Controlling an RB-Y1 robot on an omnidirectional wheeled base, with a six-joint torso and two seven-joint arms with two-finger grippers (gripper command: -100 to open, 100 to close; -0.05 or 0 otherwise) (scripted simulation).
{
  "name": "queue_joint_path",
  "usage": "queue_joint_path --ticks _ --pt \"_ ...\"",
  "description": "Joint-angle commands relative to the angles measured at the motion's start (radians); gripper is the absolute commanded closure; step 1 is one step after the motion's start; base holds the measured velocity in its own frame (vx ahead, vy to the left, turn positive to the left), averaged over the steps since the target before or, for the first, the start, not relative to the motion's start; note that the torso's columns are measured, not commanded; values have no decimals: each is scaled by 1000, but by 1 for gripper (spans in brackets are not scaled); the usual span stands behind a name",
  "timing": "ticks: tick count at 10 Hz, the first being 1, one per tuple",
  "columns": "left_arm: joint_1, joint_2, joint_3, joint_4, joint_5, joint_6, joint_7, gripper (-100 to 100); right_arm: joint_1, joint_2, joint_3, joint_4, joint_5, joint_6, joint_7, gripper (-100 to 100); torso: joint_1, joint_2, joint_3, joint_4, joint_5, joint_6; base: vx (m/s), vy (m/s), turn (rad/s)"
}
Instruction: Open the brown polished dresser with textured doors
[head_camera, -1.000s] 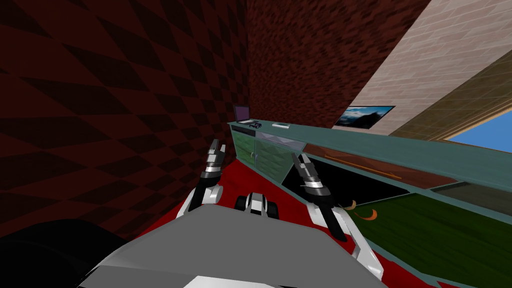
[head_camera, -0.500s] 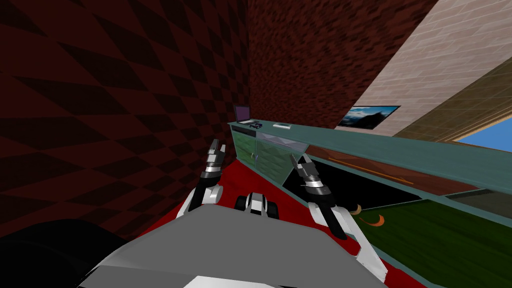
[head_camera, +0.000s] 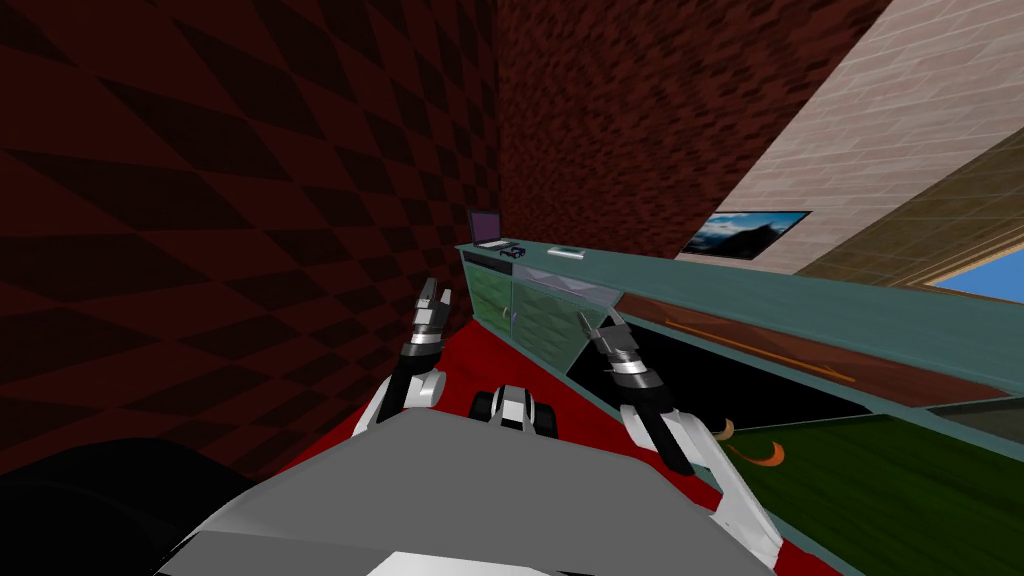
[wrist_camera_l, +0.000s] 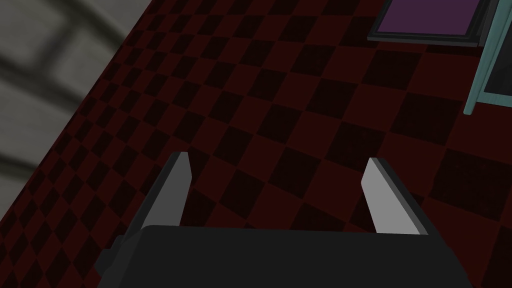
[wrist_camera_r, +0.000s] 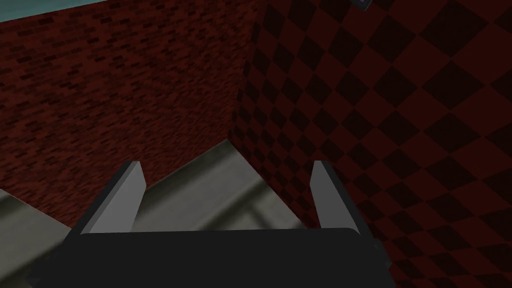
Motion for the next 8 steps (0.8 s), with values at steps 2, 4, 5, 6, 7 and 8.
queue_joint_path --ticks 2,4,5,6,7,8 --pt "0 0 0 0 0 0 0 0 -8 -27 -22 21 83 6 100 -100 0 -1 0 0 0 0 42 4 18" --pt "0 0 0 0 0 0 0 0 -13 -40 -32 32 122 9 150 -100 0 0 0 0 0 0 39 5 15" --pt "0 0 0 0 0 0 0 0 -13 -40 -32 32 122 9 163 -100 0 -1 0 0 0 0 36 7 11" --pt "0 0 0 0 0 0 0 0 -18 -54 -41 43 160 12 200 -100 0 0 0 0 0 0 44 8 23" --pt "0 0 0 0 0 0 0 0 -18 -54 -41 43 160 12 212 -100 0 -1 -1 0 0 0 42 2 12" --pt "0 0 0 0 0 0 0 0 -23 -68 -51 55 198 16 251 -100 0 -1 0 0 0 0 41 7 18"
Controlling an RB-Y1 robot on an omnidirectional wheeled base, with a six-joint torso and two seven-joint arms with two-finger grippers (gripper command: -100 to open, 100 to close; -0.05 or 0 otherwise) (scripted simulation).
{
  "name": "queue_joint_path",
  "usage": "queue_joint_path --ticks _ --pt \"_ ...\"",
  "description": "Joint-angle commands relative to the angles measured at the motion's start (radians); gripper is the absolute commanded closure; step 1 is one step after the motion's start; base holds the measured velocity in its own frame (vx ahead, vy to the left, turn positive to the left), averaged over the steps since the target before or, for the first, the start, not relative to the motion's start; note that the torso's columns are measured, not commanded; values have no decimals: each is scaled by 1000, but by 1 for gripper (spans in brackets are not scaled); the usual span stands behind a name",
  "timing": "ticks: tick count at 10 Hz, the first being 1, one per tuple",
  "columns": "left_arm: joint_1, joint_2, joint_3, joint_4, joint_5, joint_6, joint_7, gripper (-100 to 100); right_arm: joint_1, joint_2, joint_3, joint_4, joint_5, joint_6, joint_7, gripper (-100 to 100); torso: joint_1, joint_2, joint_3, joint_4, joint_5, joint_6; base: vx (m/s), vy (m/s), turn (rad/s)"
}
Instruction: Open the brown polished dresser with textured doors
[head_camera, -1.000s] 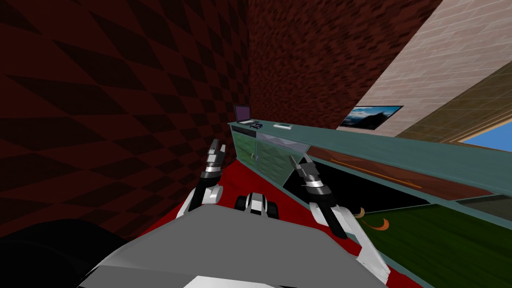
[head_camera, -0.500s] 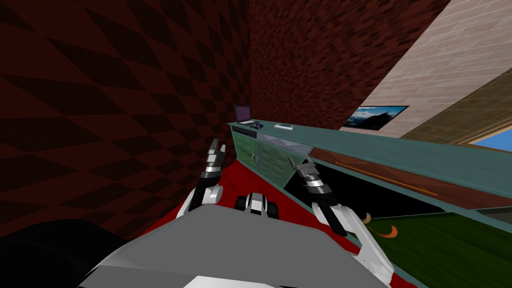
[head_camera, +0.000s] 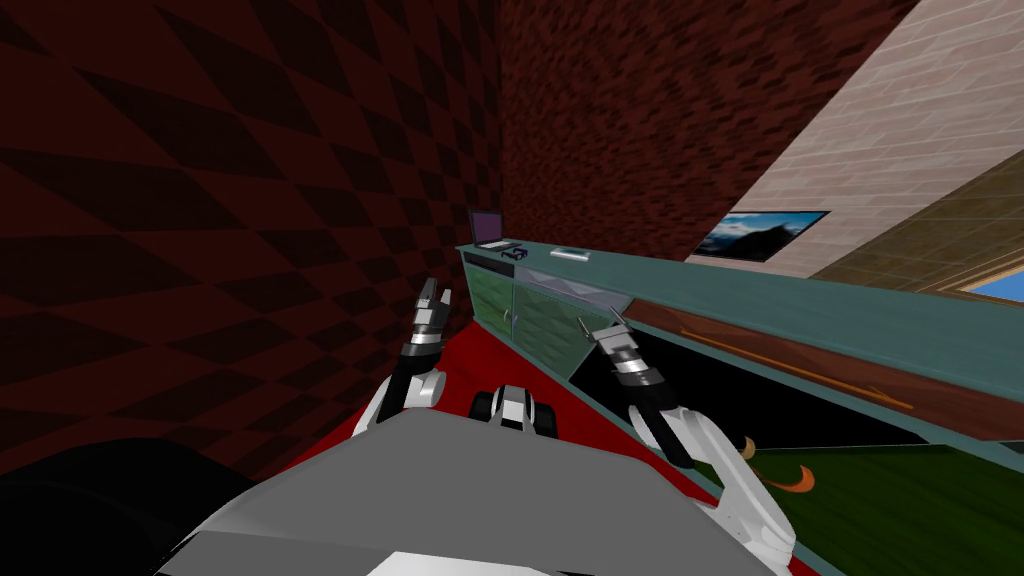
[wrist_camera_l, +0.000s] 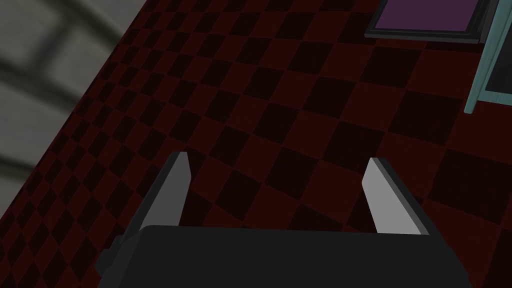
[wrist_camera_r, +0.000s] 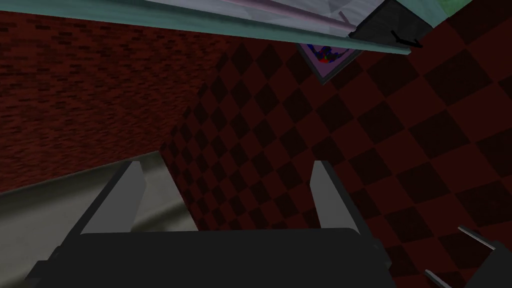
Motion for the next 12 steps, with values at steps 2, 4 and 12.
queue_joint_path --ticks 2,4,12 --pt "0 0 0 0 0 0 0 0 -10 -32 -22 23 79 8 95 -100 0 0 0 0 0 0 35 3 15" --pt "0 0 0 0 0 0 0 0 -14 -47 -31 34 115 11 144 -100 0 0 0 0 0 0 36 3 16" --pt "0 0 0 0 0 0 0 0 -33 -112 -69 78 266 24 337 -100 0 0 0 0 0 0 40 4 16"
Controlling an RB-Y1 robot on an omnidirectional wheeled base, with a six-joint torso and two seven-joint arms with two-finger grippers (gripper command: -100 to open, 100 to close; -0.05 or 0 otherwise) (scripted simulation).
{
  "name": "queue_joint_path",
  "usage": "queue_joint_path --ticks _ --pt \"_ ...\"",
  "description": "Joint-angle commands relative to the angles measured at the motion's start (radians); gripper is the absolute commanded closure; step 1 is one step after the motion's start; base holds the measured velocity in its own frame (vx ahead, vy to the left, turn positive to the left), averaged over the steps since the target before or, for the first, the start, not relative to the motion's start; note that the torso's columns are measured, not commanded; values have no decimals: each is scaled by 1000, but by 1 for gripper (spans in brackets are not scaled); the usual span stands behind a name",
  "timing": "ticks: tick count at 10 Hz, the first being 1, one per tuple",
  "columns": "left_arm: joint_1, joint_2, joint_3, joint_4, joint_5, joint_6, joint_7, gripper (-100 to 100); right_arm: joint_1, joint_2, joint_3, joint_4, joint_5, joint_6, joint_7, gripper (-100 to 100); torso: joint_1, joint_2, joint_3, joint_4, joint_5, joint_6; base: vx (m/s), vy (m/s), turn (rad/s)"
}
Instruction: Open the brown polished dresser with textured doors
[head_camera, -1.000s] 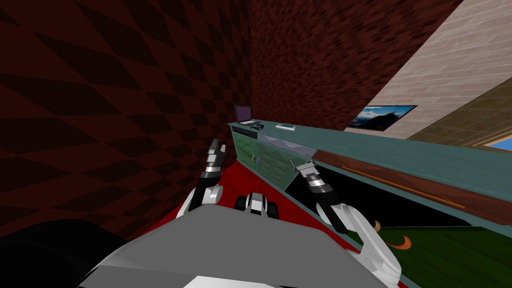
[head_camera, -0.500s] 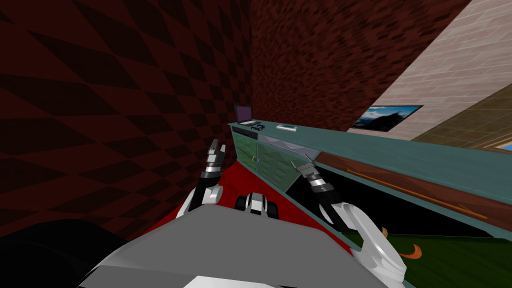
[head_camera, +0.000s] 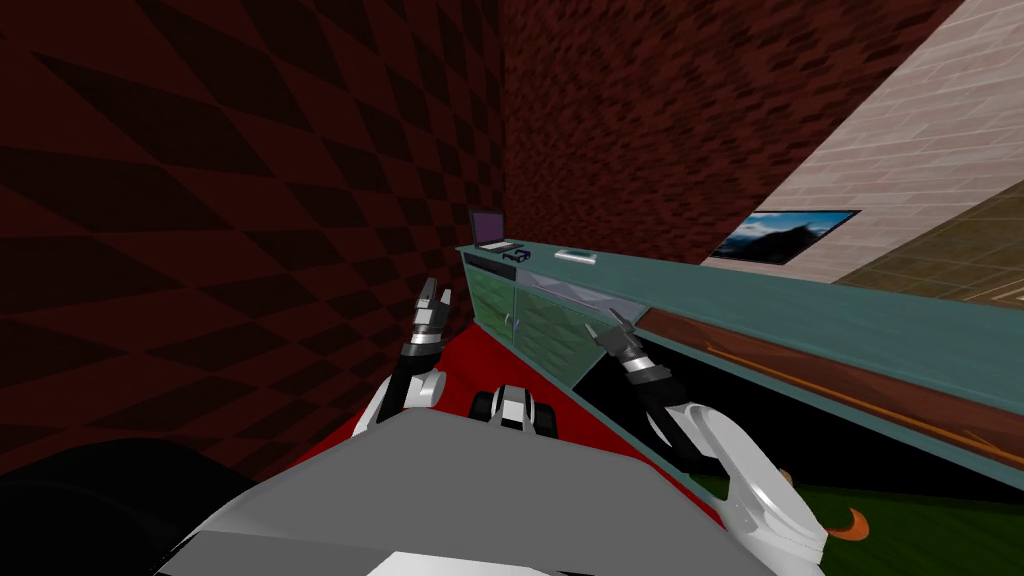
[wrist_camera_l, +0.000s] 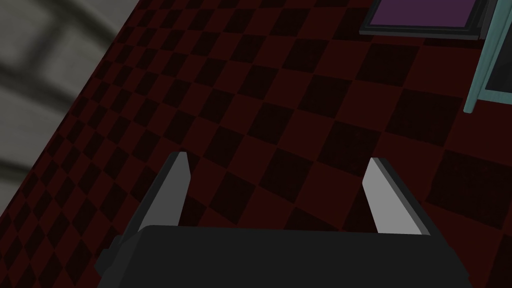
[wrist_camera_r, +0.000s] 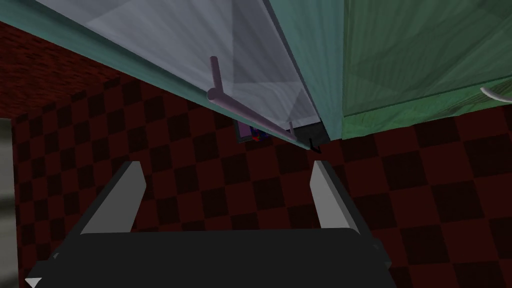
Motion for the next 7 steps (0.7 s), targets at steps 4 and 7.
queue_joint_path --ticks 4,7 --pt "0 0 0 0 0 0 0 0 -12 -47 -27 27 102 6 137 -100 0 0 0 0 0 0 36 5 14" --pt "0 0 0 0 0 0 0 0 -16 -69 -38 33 144 8 190 -100 0 0 0 0 0 0 34 2 11"
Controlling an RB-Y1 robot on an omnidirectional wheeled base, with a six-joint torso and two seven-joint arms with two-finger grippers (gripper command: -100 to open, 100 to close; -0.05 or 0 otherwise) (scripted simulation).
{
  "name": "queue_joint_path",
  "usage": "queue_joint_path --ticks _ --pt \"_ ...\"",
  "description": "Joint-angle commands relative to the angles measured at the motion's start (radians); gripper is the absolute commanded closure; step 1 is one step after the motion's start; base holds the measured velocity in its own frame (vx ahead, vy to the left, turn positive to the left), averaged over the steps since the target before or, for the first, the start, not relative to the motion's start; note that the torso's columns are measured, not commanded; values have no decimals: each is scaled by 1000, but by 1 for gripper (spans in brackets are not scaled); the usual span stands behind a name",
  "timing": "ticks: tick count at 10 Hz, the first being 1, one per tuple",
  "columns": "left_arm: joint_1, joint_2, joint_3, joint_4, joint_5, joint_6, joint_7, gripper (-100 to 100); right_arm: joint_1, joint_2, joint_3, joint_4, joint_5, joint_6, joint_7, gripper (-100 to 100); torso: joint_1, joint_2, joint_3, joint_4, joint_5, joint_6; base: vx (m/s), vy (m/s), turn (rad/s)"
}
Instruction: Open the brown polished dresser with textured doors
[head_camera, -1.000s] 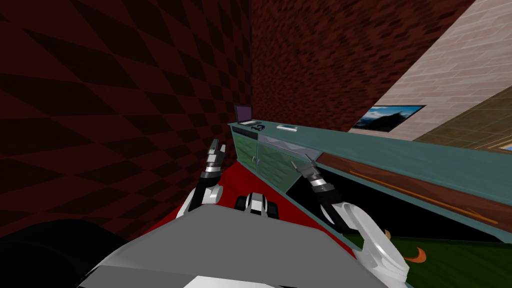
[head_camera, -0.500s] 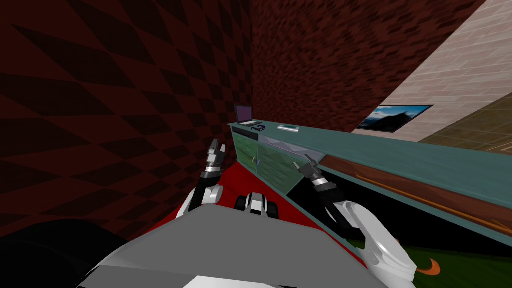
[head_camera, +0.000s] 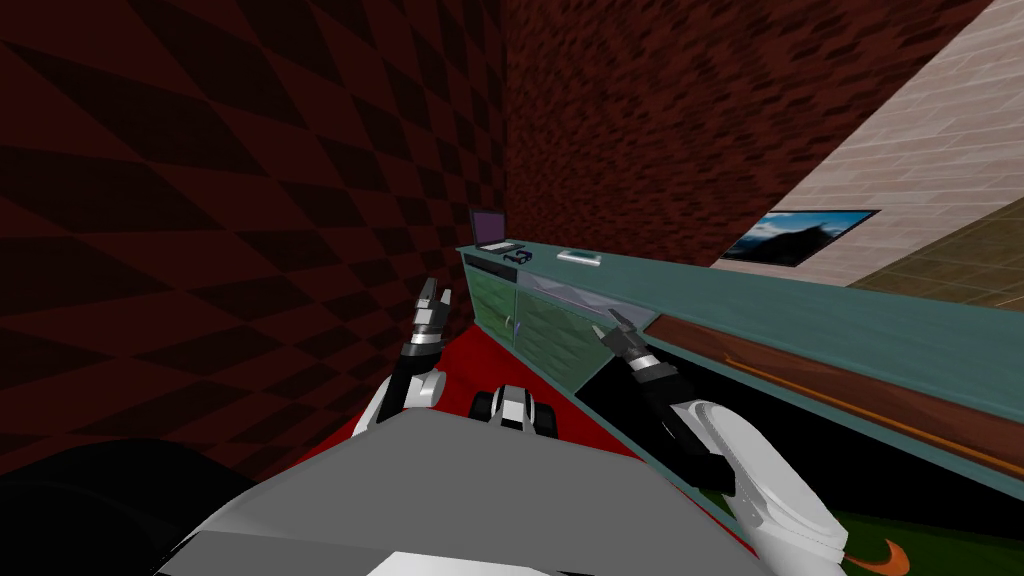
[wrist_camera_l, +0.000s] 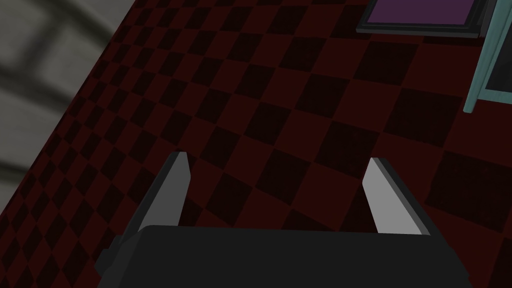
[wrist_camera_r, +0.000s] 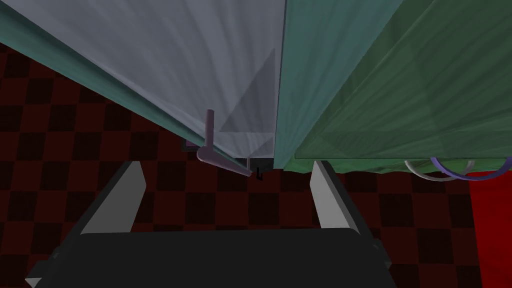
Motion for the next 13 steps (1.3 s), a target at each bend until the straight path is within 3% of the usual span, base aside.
queue_joint_path --ticks 1,2,3,4,10,11,13 --pt "0 0 0 0 0 0 0 0 -1 -8 -4 2 14 1 17 -100 0 0 0 0 0 0 15 2 2" --pt "0 0 0 0 0 0 0 0 -3 -37 -18 -1 10 7 -5 -100 0 1 1 0 0 0 90 35 16" --pt "0 0 0 0 0 0 0 0 -2 -21 -12 2 12 2 12 -100 2 -3 -2 -1 1 0 58 22 3" --pt "0 0 0 0 0 0 0 0 -2 -23 -13 2 11 2 9 100 1 -1 -1 -1 0 0 8 4 0" --pt "0 0 0 0 0 0 0 0 9 -29 -16 -29 8 -4 0 100 -3 -3 -2 -3 -2 1 -125 82 -37" --pt "0 0 0 0 0 0 0 0 14 -69 -34 -40 -2 -2 -38 -100 -4 -6 -3 -2 -1 0 -7 46 -54" --pt "0 0 0 0 0 0 0 0 17 -110 -53 -50 -12 1 -75 -100 0 -5 -3 -1 0 0 21 58 -56"
